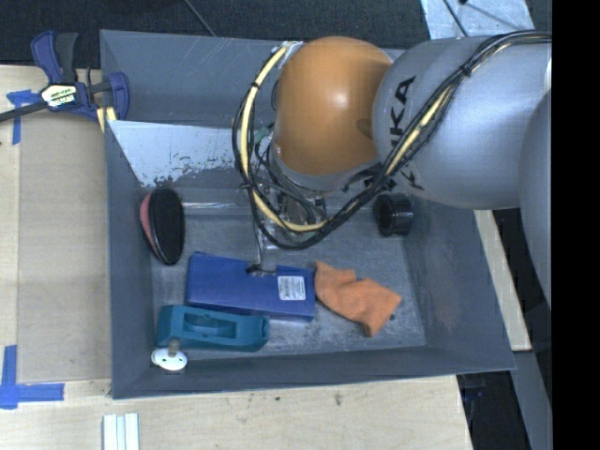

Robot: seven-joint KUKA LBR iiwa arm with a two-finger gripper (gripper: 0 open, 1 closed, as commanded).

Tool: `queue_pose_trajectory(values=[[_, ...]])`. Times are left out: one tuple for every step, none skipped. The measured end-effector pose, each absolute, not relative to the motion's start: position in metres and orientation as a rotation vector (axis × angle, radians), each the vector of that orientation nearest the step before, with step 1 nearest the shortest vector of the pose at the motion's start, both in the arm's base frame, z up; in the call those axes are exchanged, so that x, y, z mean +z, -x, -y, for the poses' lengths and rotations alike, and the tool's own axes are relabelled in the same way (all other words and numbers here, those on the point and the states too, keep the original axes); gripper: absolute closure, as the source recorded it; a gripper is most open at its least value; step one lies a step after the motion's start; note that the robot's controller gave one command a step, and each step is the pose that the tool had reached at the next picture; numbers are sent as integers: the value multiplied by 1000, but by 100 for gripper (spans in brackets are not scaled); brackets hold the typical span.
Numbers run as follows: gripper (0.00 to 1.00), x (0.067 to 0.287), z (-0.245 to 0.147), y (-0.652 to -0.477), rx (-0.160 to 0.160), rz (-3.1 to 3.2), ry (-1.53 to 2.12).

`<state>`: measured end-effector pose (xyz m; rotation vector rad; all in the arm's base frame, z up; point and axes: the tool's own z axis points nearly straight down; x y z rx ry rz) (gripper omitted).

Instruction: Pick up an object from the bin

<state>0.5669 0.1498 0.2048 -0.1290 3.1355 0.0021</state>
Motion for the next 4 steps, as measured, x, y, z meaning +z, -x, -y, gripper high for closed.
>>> queue_pose_trajectory(values=[[0,207,-140,-561,1,-3140,-30],[0,192,-123,-556,1,-3113,397],[0,193,-110,-533,1,-3131,232],[0,207,-60,-521,1,-3142,-54]])
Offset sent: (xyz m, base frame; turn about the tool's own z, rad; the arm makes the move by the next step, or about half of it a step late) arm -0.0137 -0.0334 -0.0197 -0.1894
